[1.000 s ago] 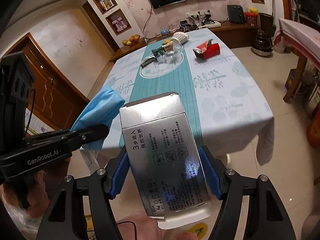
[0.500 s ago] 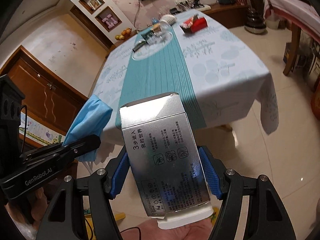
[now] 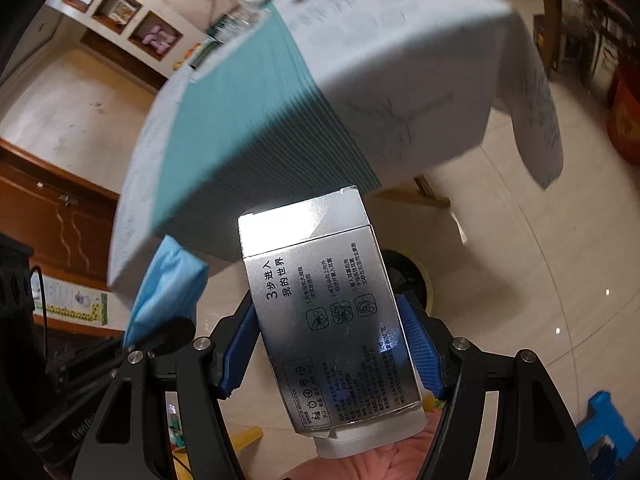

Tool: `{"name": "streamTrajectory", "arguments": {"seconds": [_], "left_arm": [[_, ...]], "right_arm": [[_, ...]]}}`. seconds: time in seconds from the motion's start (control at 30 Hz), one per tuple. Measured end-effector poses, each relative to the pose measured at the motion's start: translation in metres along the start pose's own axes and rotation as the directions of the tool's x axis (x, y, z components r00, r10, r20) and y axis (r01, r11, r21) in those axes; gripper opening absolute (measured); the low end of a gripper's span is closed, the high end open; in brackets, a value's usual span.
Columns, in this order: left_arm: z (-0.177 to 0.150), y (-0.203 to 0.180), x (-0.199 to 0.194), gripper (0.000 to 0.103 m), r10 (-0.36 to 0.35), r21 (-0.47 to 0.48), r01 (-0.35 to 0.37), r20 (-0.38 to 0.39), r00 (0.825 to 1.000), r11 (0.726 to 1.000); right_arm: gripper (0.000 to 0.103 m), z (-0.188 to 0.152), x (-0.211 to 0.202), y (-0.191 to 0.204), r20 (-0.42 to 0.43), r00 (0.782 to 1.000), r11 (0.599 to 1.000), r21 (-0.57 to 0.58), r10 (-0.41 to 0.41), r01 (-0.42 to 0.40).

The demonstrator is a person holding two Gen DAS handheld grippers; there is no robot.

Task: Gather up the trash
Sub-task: 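Carry the silver box and blue mask with both tools down to the black bin, then open the right tool over the bin dropping the box while the left drops the mask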

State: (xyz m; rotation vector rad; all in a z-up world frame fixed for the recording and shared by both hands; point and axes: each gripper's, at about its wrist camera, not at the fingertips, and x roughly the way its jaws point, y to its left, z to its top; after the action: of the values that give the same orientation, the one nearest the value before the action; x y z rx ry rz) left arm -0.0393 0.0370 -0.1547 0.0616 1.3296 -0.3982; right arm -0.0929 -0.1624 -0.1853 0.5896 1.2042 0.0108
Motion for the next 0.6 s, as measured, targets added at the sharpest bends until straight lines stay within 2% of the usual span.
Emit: {"name": "streamTrajectory", "arguments": {"seconds": [0.33,0.53,0.57,0.6], "left_arm": [[-0.02,0.022,0.131,0.005,0.018,0.082,-0.015,-0.044,0.999,0.997],[-0.018,0.034,0.198,0.005,0.033,0.126,-0.03,-0.025,0.999,0.992],[-0.018,0.037,0.209,0.007,0.036,0.131,-0.033,-0.023,0.999,0.991],[-0.018,0.04,0.221,0.014,0.047,0.138,-0.043,-0.027,0.999,0.99]], "right_arm": [[0.069,-0.032,0.144,-0.046,-0.059,0.996,0.994,0.083,-0.061,0.066],[0.069,-0.044,0.222,-0.061,-0.105,0.994,0.993,0.113,-0.018,0.03],[0.07,-0.047,0.233,-0.064,-0.115,0.993,0.992,0.121,-0.008,0.022],[0.07,-0.048,0.243,-0.066,-0.123,0.992,0.992,0.129,0.001,0.015]]}}
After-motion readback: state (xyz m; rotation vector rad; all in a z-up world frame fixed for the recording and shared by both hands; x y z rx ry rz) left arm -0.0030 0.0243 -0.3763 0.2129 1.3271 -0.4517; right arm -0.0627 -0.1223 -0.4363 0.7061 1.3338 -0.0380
